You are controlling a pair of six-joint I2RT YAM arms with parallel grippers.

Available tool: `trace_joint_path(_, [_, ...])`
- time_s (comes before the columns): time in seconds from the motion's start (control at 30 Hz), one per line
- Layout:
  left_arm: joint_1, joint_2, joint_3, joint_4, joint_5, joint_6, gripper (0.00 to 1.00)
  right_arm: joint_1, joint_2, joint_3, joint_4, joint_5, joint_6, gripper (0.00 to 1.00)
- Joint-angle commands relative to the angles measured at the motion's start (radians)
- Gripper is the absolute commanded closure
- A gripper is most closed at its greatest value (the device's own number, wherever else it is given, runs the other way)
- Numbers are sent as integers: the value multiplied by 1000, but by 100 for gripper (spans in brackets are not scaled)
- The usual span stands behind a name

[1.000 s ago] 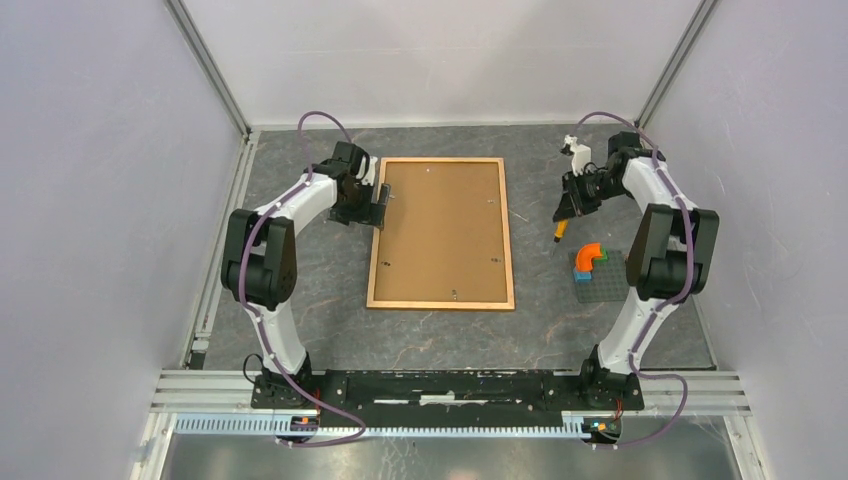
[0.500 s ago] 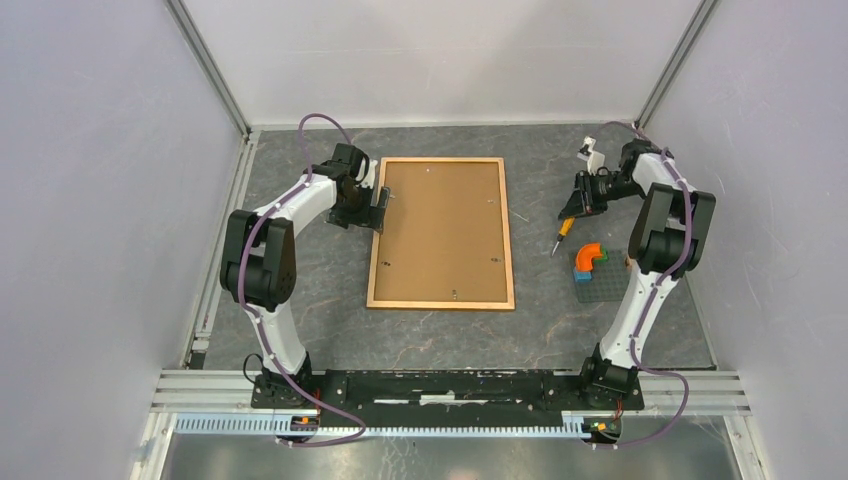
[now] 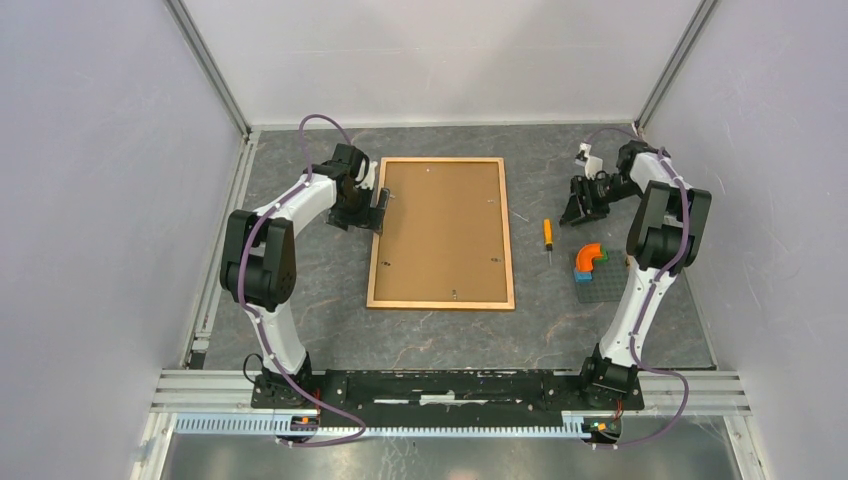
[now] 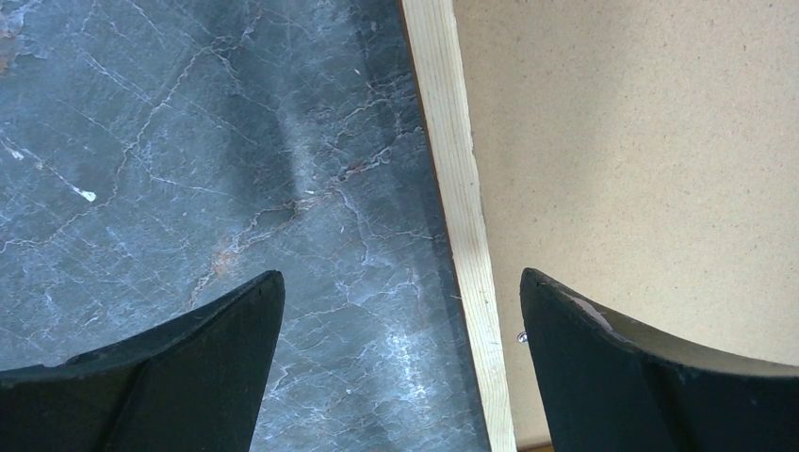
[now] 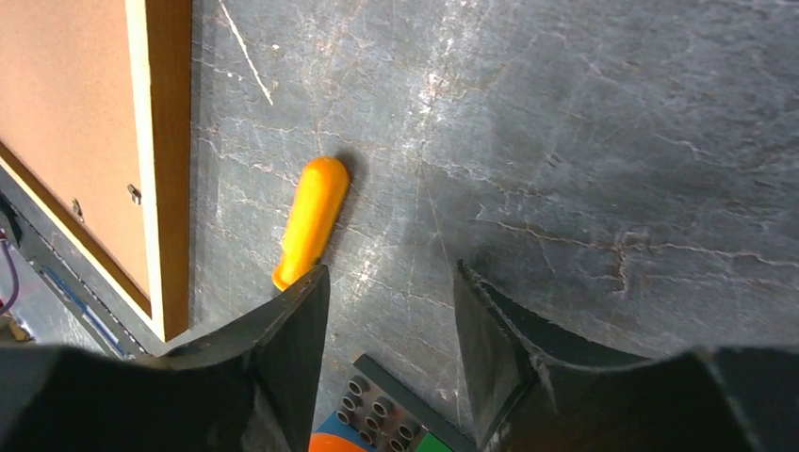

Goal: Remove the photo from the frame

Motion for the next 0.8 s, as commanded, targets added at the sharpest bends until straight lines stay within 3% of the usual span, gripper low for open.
trace_joint_path(0.0, [2,-89,-4,45,23,75,0,-13,4,16,75,145,-33,40])
trace_joint_path(0.17, [2,-200,-66,154,91,146,0,-12,-49,51,95,110,-23,32])
trace_joint_path(0.43, [0,-279,-82,107,233,295,0,36,-217,-53,161,67,-28,31])
trace_joint_path(0.77, [-5,-306,-126,94,251,347,0,324,-436,-325,335,180,-117,31])
